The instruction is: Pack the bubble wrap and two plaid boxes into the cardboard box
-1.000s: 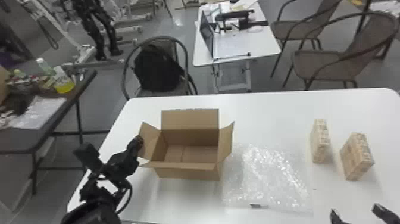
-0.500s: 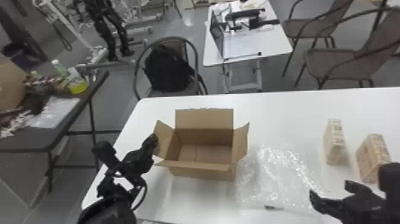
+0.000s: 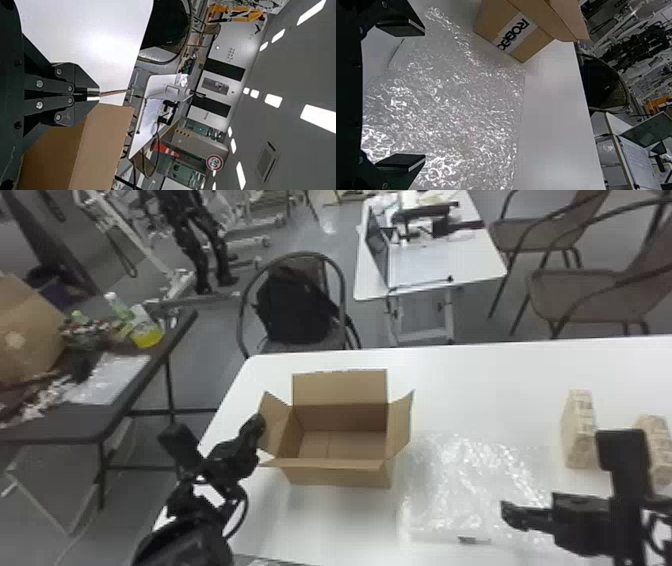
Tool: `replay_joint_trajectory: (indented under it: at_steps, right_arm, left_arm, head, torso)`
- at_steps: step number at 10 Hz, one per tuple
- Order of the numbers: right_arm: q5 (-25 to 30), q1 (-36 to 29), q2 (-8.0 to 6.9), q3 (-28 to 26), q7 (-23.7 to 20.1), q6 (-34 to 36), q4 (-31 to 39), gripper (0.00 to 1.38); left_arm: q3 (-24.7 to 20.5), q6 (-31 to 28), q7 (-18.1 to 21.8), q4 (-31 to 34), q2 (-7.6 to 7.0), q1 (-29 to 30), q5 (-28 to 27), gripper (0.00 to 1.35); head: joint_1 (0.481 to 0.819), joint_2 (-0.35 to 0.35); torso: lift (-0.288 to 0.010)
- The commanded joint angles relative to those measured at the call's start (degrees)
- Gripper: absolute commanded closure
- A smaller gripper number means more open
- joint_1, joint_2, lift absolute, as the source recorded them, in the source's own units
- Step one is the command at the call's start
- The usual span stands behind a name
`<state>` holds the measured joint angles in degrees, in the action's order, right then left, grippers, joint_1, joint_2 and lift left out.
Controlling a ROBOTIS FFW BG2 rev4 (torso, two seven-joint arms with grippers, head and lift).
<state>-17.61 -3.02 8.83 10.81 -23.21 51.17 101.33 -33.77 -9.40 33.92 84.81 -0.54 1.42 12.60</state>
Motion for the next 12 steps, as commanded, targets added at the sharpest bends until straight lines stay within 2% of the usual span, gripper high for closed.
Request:
replay_joint_trajectory:
  at_steps: [1, 2, 3, 4, 5, 6, 7, 9, 12]
  right_arm:
    - [-5.33, 5.40, -0.48, 2.90, -0.08, 0.68, -6.67, 0.20]
    - [-7.18, 9.35, -1.19, 5.53, -0.08, 1.47, -11.07, 0.21]
    - [-5.94, 12.96, -2.51, 7.64, -0.08, 3.58, -15.11, 0.21]
    - [-1.64, 15.59, -4.44, 8.26, -0.17, 6.22, -17.66, 0.20]
    - [5.13, 16.82, -6.02, 8.26, -0.17, 8.68, -16.87, 0.20]
    - [10.93, 17.53, -7.25, 8.17, -0.08, 10.00, -15.64, 0.20]
    - [13.30, 18.67, -8.13, 8.08, -0.08, 10.26, -16.43, 0.20]
    - [12.51, 21.57, -8.89, 8.52, -0.17, 8.51, -24.60, 0.21]
    - [18.75, 24.91, -8.89, 9.40, -2.71, 7.45, -34.01, 0.21]
  left_arm:
    - [-0.07, -0.09, 0.00, 0.00, 0.19, 0.25, -0.03, 1.21]
    - [0.19, -0.18, 0.00, 0.00, 0.19, 0.07, -0.21, 1.21]
    - [0.46, -0.18, 0.00, 0.00, 0.19, -0.02, -0.21, 1.21]
    - [0.72, -0.26, 0.00, 0.00, 0.19, -0.37, -0.21, 1.21]
    - [0.98, -0.35, 0.00, 0.00, 0.10, -0.54, -0.21, 1.21]
    - [0.98, -0.26, 0.00, 0.00, 0.10, -0.54, -0.12, 1.21]
    - [1.16, -0.26, 0.00, 0.00, 0.10, -0.46, 0.05, 1.21]
    - [1.51, -0.18, 0.00, 0.00, 0.10, -0.54, 0.05, 1.21]
    - [1.95, 0.00, 0.00, 0.00, 0.19, -0.72, 0.41, 1.21]
  head:
    - [0.695, 0.350]
    - [0.695, 0.350]
    - [0.695, 0.350]
    - [0.695, 0.350]
    - [0.695, 0.350]
    - [0.695, 0.350]
    - [0.695, 0.350]
    - [0.695, 0.350]
    - [0.695, 0.350]
  torso:
    - [-0.050]
    - [-0.050]
    - [-0.050]
    - [-0.050]
    - [-0.050]
    - [-0.050]
    - [-0.050]
    - [-0.050]
    - [-0.050]
